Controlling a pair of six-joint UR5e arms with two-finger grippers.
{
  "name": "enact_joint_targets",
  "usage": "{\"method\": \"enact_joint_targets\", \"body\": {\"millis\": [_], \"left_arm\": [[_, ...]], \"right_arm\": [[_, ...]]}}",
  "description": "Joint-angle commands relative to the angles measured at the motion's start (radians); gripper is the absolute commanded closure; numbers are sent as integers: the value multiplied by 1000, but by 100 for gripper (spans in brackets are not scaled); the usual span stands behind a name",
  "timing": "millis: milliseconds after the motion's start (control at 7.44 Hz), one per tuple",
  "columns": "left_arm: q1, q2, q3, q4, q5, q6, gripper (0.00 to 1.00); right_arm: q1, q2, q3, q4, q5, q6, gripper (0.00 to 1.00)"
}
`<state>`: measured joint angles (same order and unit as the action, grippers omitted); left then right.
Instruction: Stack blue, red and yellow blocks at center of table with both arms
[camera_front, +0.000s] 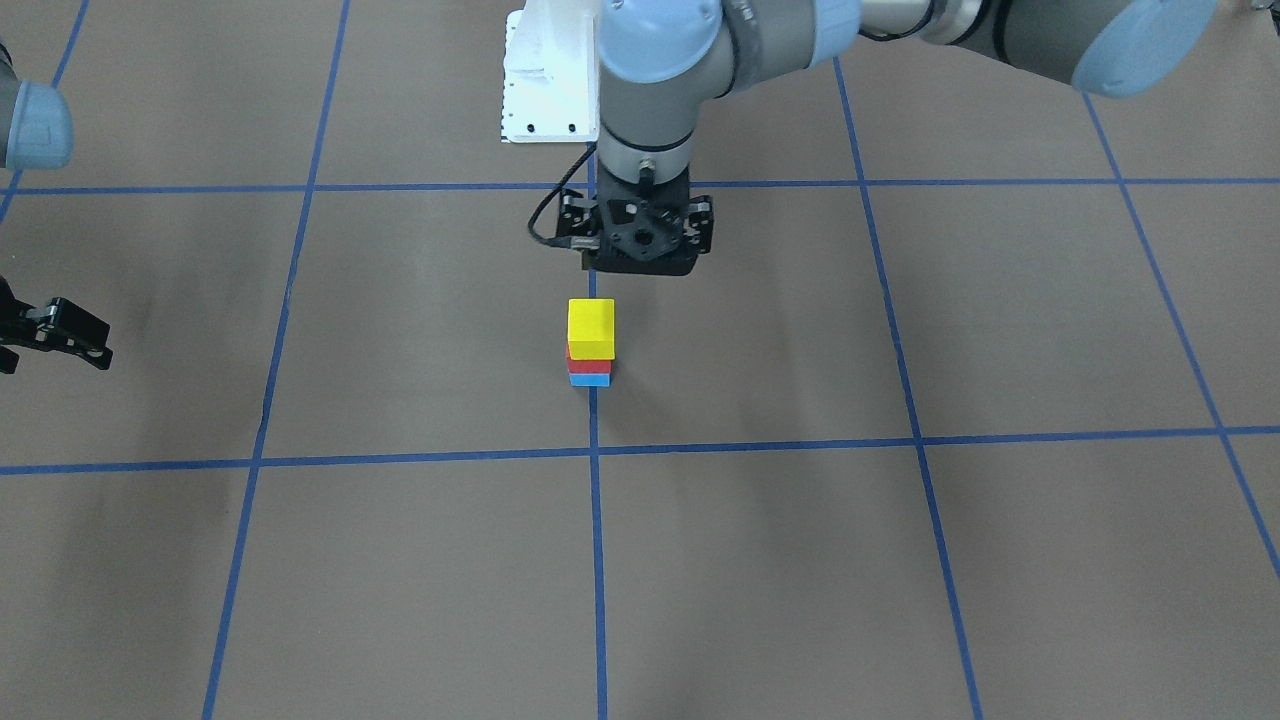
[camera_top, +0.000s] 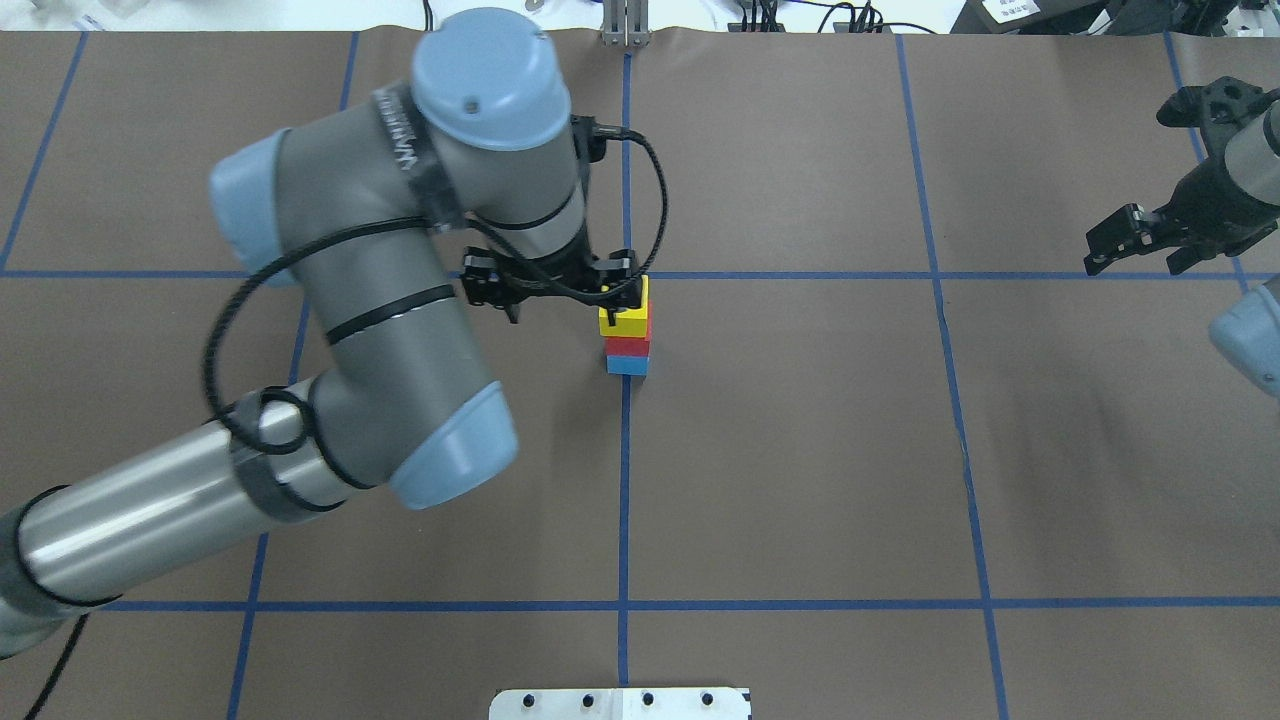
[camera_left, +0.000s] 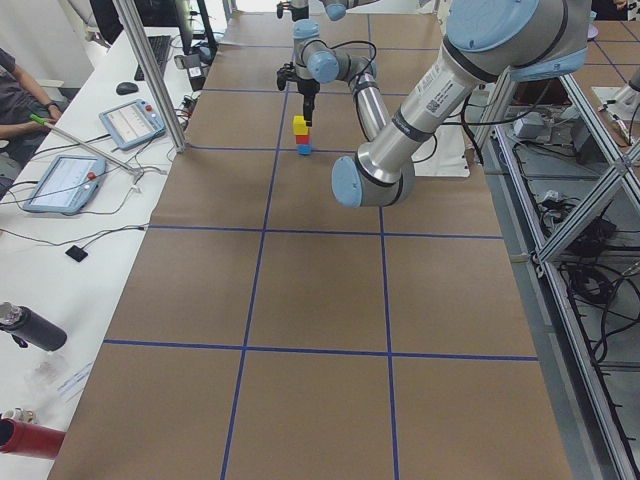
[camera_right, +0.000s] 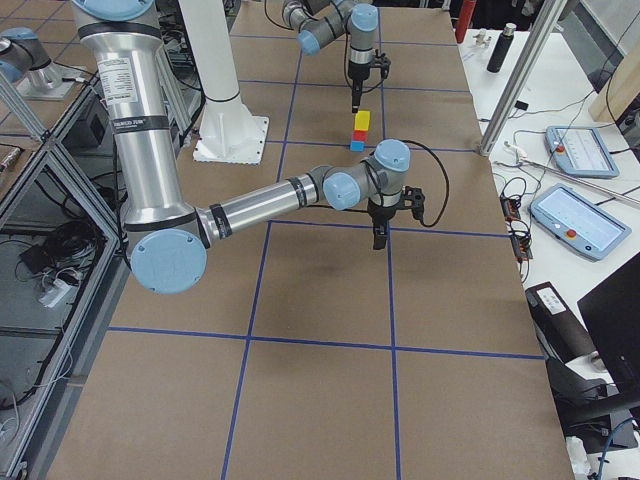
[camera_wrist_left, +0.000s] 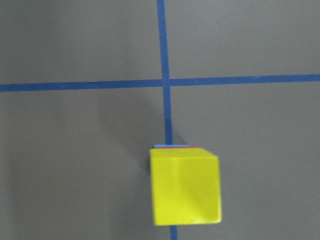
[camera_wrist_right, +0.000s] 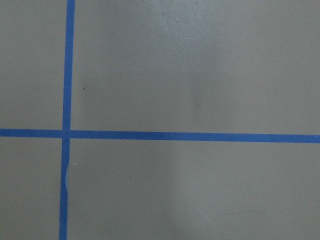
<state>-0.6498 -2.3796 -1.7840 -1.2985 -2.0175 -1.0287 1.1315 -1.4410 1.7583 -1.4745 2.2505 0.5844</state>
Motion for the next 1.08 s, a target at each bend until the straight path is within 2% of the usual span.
{"method": "enact_joint_targets", "body": {"millis": [0,269,403,538,672,941], "left_arm": [[-145,338,-263,15,-10,326,0],[-415,626,-240,-97,-169,770,0],[-551,687,-124,-204,-220,940,0],[-642,698,-24,-232,-304,1034,0],[-692,698,32,-228,-337,1048,0],[-735,698,69,-228,-331,1078,0]], "right_arm": [[11,-71,10,90,1,0,0],[13,-139,10,175,0,-5,0],[20,-174,10,231,0,-5,0],[34,-220,6,309,0,-9,0],[113,-220,1,321,14,-18,0],[279,-178,-125,265,191,-197,0]]}}
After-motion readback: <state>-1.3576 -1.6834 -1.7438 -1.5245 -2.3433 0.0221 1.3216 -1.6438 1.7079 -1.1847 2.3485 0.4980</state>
